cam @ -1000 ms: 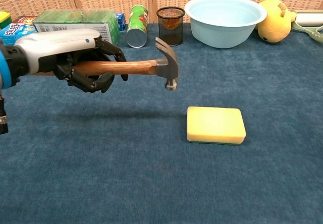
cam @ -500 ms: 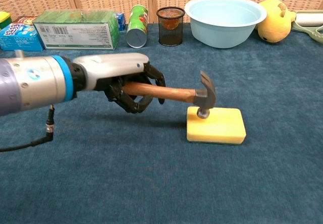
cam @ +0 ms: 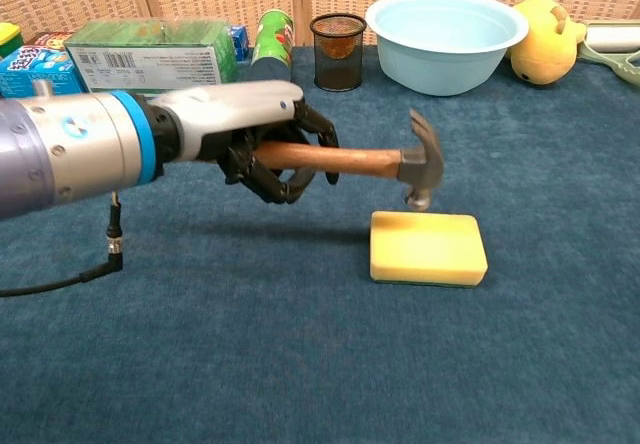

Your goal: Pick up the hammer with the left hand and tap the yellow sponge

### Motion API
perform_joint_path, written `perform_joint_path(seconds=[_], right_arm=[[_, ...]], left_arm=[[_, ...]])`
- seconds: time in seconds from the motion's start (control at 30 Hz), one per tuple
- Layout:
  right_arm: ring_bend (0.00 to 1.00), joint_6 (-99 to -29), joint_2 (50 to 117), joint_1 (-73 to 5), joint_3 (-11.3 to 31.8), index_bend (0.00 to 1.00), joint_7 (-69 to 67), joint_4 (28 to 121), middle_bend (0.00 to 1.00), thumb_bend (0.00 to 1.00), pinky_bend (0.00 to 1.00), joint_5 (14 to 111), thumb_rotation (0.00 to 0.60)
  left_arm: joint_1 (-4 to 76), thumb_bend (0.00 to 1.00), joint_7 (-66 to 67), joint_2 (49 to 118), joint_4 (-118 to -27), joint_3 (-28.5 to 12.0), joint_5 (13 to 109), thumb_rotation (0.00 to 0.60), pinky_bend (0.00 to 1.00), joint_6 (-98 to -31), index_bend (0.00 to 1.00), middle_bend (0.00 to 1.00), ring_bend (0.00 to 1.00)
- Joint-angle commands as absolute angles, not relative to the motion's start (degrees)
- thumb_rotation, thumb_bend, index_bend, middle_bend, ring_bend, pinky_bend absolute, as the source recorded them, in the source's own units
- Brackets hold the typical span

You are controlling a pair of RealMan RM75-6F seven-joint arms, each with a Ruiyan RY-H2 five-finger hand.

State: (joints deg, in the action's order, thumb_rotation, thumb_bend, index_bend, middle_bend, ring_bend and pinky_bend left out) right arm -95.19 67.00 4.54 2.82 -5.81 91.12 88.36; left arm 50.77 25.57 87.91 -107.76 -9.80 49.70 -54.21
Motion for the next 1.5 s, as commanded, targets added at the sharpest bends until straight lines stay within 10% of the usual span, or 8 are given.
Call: perform_joint_path(seconds=[0.03, 1.07, 1.5], right_arm=[[0.33, -95.12, 67.03, 4.47, 2.8, 0.46, -5.29, 91.38, 0.41, 0.22, 0.27, 88.57, 0.6], [0.33, -95.03, 66.57, 4.72, 3.31, 0.46, -4.88, 92.11, 0.41, 0.22, 0.27, 88.54, 0.6], [0.33, -93.56, 67.05, 3.7, 3.34, 0.46, -2.44, 93.7, 0.41, 0.22, 0.27, 88.77, 0.6]], left_arm=[[50.12, 0.82, 24.03, 86.68, -108.61, -9.75, 50.92, 0.6, 0.77, -54.41, 0.46, 0.62, 0.73], [48.54, 0.79, 17.37, 82.63, -106.83, -7.68, 51.67, 0.6, 0.77, -55.41, 0.46, 0.62, 0.73], [43.54, 0.59, -0.16, 83.4, -89.64, -5.25, 64.01, 0.6, 0.52, -49.77, 0.46, 0.62, 0.56]])
